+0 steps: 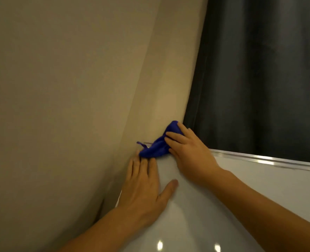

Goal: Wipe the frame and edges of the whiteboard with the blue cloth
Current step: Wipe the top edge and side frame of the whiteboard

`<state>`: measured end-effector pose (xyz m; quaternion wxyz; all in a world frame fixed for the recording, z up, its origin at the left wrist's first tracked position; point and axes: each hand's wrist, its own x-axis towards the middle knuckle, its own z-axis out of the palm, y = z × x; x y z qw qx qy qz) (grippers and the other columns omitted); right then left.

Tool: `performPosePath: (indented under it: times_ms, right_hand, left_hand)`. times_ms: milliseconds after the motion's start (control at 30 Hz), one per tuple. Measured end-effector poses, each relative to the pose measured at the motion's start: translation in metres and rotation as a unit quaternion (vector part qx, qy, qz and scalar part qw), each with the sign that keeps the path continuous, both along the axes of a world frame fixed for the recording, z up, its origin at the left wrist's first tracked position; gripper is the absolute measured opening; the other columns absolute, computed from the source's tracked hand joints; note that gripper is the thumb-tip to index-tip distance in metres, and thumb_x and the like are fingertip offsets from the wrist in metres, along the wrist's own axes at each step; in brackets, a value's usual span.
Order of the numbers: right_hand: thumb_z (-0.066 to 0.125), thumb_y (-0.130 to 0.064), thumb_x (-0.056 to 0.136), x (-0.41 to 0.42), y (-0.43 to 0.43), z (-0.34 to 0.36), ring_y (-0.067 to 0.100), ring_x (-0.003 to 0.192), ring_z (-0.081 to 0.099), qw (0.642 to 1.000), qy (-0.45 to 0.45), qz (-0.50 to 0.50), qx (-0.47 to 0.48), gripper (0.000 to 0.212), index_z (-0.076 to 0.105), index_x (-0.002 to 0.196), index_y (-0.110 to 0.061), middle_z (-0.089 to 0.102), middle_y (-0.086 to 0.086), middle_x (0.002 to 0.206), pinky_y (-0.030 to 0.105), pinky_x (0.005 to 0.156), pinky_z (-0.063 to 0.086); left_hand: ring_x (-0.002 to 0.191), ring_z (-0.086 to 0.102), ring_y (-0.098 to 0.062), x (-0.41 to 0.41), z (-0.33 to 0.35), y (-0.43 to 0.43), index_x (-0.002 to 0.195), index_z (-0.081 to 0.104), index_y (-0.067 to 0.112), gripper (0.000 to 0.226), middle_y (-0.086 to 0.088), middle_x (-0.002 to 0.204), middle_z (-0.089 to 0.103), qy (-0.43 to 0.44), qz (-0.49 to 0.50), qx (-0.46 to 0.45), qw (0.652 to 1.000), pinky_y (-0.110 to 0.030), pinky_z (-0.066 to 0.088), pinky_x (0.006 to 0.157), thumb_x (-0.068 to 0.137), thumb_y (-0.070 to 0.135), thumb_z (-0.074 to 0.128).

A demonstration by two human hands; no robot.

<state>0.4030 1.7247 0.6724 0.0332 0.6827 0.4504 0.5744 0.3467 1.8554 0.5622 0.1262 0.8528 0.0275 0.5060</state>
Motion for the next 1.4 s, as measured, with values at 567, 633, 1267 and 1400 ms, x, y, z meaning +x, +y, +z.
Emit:
performPosePath:
  times_ms: [567,633,1267,1400]
  right_hand:
    - [0.004,-0.064,0.094,-0.008,-0.093,-0.021,0.017,0.143,-0.029,0.965,0.078,-0.191,0.160,0.057,0.016,0.147,-0.048,-0.014,-0.016,0.160,0.047,0.116,-0.015]
    - [0.012,-0.065,0.095,-0.010,-0.118,-0.016,0.023,0.144,-0.028,0.935,0.099,-0.234,0.248,0.054,0.031,0.143,-0.050,-0.017,-0.010,0.161,0.049,0.113,-0.018]
    - [0.006,-0.068,0.096,-0.019,-0.134,-0.054,0.020,0.146,-0.023,0.947,0.059,-0.269,0.166,0.054,0.010,0.147,-0.053,-0.008,-0.015,0.161,0.050,0.117,-0.012]
    - [-0.007,-0.080,0.082,-0.021,-0.179,-0.031,0.030,0.141,-0.034,0.889,0.090,-0.368,0.256,0.082,0.010,0.152,-0.041,-0.016,-0.005,0.162,0.060,0.111,-0.020]
  left_hand:
    - [0.145,-0.026,-0.035,0.024,0.046,-0.012,0.149,-0.012,0.042,0.096,-0.009,0.159,-0.027,0.010,-0.011,0.076,0.997,-0.060,-0.008,0.116,0.062,0.084,-0.021]
    - [0.144,-0.028,-0.034,0.024,0.053,-0.020,0.148,-0.015,0.042,0.097,-0.005,0.158,-0.030,0.024,-0.037,0.093,0.995,-0.063,-0.008,0.115,0.061,0.085,-0.020]
    - [0.139,-0.026,-0.051,0.034,0.045,-0.071,0.140,-0.033,0.039,0.098,-0.012,0.157,-0.030,0.025,-0.018,0.097,0.995,-0.071,-0.005,0.111,0.059,0.089,-0.015]
    - [0.140,-0.023,-0.052,0.026,0.047,-0.071,0.144,-0.031,0.032,0.104,-0.013,0.156,-0.032,0.054,-0.015,0.096,0.994,-0.071,0.000,0.112,0.057,0.086,-0.016]
